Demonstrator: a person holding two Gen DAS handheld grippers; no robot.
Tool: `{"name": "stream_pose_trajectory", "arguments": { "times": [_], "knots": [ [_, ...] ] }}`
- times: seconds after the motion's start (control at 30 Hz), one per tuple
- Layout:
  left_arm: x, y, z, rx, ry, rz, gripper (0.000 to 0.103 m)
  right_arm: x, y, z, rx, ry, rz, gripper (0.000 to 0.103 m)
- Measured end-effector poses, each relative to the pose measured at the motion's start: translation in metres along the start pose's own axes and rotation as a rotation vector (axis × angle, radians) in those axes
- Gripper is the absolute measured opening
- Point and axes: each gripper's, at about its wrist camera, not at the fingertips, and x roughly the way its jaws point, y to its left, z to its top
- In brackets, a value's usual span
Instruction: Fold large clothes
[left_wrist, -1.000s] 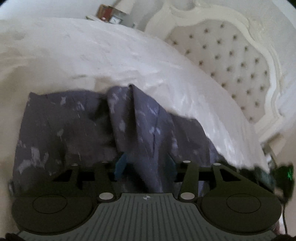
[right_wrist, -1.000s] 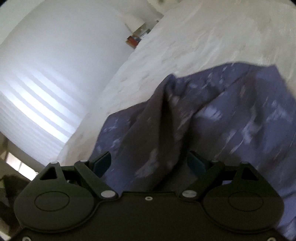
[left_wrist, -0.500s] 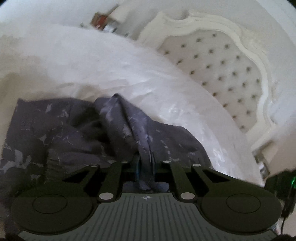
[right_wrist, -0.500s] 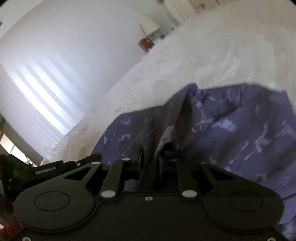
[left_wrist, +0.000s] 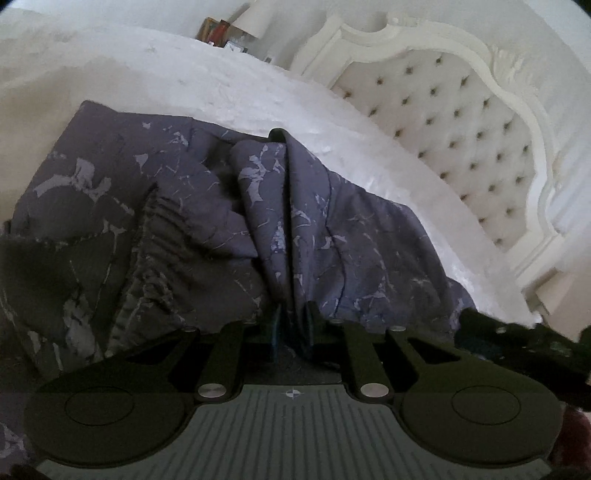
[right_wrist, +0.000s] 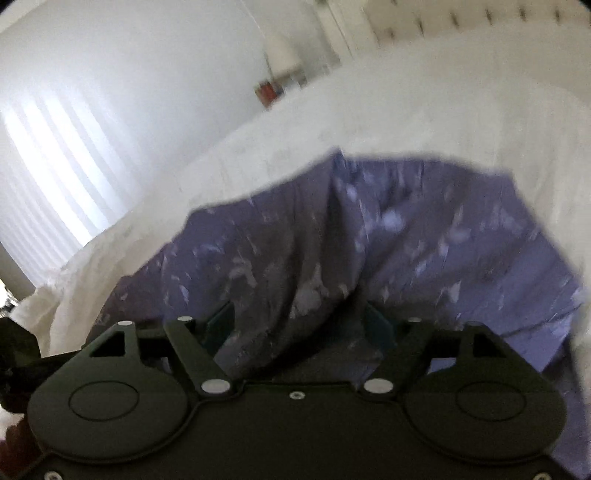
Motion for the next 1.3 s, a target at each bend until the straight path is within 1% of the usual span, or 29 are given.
{"name": "stream_pose_trajectory", "arguments": {
  "times": [0.07,0.1,0.13,0.17,0.2,0.23,0.3,0.37,0.4,0.43,0.5,0.6,0.67,0.7,0.73,0.77,0.8,0.83,0.87,0.9,1.0,1.07,1.17,1.3],
  "knots": [
    [-0.002,0.003,-0.004,-0.006,-0.01,-0.009,0.015,-0.012,0.011,0.001,-0.06,-0.069,-0.008,0.079],
    [-0.002,0.003,-0.005,-0.005,-0.013,-0.009,0.015,-0.018,0.015,0.001,-0.088,-0.097,-0.001,0.074],
    [-0.001,0.002,-0.005,-0.002,-0.016,-0.007,0.015,-0.015,0.023,0.003,-0.117,-0.116,0.014,0.059],
    [-0.001,0.001,-0.005,0.002,-0.017,-0.004,0.015,-0.014,0.03,0.005,-0.156,-0.12,0.028,0.051],
    [0.0,0.0,-0.005,0.007,-0.02,0.0,0.015,-0.01,0.036,0.006,-0.188,-0.109,0.026,0.038],
    [0.001,-0.001,-0.005,0.01,-0.021,0.001,0.015,-0.004,0.041,0.006,-0.209,-0.089,0.028,0.035],
    [-0.001,0.0,-0.008,0.011,-0.025,0.0,0.015,0.011,0.043,0.005,-0.204,-0.051,0.028,0.034],
    [0.0,0.0,-0.009,0.013,-0.028,0.001,0.015,0.025,0.038,-0.001,-0.17,0.008,-0.017,0.034],
    [-0.001,0.0,-0.009,0.018,-0.03,0.003,0.015,0.033,0.031,-0.008,-0.141,0.053,-0.038,0.03],
    [0.001,-0.002,-0.01,0.024,-0.031,0.008,0.015,0.042,0.025,-0.014,-0.115,0.082,-0.044,0.03],
    [0.001,-0.006,-0.012,0.04,-0.037,0.02,0.016,0.043,0.018,-0.026,-0.11,0.036,-0.024,0.03],
    [0.0,-0.01,-0.013,0.054,-0.042,0.03,0.015,0.039,0.024,-0.03,-0.146,0.019,-0.036,0.033],
    [-0.001,-0.011,-0.012,0.045,-0.048,0.022,0.018,0.036,0.026,-0.032,-0.162,0.014,-0.029,0.04],
    [-0.003,-0.012,-0.012,0.039,-0.051,0.011,0.025,0.034,0.028,-0.032,-0.169,0.013,-0.015,0.05],
    [-0.004,-0.015,-0.014,0.035,-0.053,-0.003,0.037,0.038,0.03,-0.029,-0.18,0.015,0.008,0.062],
    [-0.006,-0.017,-0.014,0.038,-0.031,-0.018,0.044,0.036,0.033,-0.03,-0.201,0.017,0.038,0.07],
    [-0.009,-0.021,-0.015,0.04,-0.027,-0.038,0.064,0.04,0.038,-0.03,-0.226,0.02,0.061,0.09],
    [-0.012,-0.026,-0.016,0.051,-0.023,-0.053,0.083,0.036,0.042,-0.031,-0.252,0.022,0.075,0.1],
    [-0.016,-0.032,-0.017,0.071,-0.017,-0.054,0.09,0.032,0.049,-0.033,-0.28,0.021,0.075,0.103],
    [-0.02,-0.039,-0.019,0.098,-0.012,-0.034,0.103,0.031,0.054,-0.034,-0.296,0.024,0.066,0.103],
    [-0.038,-0.055,-0.025,0.172,-0.015,0.053,0.103,0.016,0.061,-0.038,-0.297,0.039,0.068,0.103],
    [-0.053,-0.057,-0.03,0.179,-0.012,0.104,0.103,0.001,0.063,-0.042,-0.294,0.041,0.072,0.103],
    [-0.077,-0.056,-0.036,0.182,-0.009,0.188,0.103,-0.021,0.067,-0.049,-0.326,0.059,0.047,0.103],
    [-0.111,-0.052,-0.048,0.206,-0.002,0.266,0.103,-0.054,0.069,-0.064,-0.374,0.082,0.026,0.103]
  ]
}}
